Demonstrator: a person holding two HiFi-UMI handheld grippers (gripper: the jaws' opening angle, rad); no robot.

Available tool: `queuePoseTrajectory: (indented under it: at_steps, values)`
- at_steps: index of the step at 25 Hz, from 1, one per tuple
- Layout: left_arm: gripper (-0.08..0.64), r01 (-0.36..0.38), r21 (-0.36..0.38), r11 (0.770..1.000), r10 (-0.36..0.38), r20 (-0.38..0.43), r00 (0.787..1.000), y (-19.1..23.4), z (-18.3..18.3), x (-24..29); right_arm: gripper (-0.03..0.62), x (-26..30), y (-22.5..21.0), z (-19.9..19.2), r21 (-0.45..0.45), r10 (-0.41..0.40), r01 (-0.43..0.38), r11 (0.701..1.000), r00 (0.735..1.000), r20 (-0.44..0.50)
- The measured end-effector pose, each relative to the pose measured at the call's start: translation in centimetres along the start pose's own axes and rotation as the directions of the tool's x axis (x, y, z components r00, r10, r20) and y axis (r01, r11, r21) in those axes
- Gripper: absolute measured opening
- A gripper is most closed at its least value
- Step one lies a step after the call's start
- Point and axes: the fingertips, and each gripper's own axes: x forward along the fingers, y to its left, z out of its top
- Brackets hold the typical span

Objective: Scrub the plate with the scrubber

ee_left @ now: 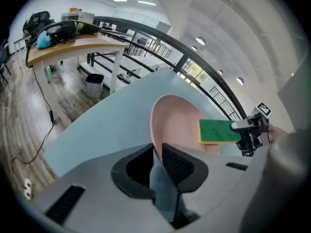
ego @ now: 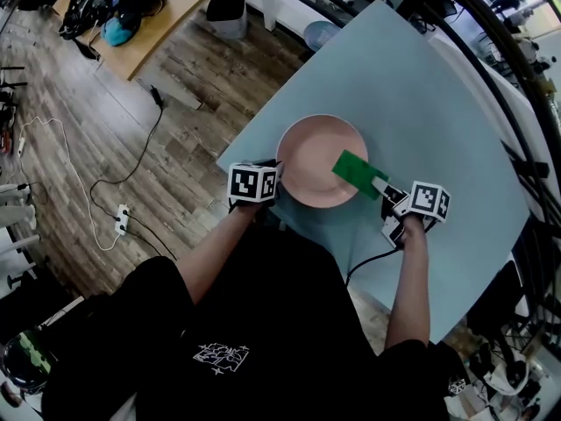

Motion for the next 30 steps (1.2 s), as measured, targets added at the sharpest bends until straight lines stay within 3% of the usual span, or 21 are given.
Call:
queuePoseTrajectory:
  at_steps: [7,15,30]
  values:
    - [0.061,-0.001,0.000,1.000,0.001,-0.002,1.000,0.1,-0.1,0.0,0.133,-1.0,-0.2,-3.4,-0.017,0.016,-0.018,1.000,0.995,-0.102]
    - [0.061,-0.016,0.013,1.000,0.016,-0.003,1.000,-0.2,-0.1,-0.3,0.133,0.2,-0.1,-4.8,0.037,0.050,-0.047,0.998,0.993,-0.102]
    - [0.061,-0.017,0.018,1.000,0.017,-0.014,1.000,-0.1,-0.2,-0.2,0.133,5.5,3.8,-4.9,0.030,0.103,-0.101,0.994,0.992,-0.075]
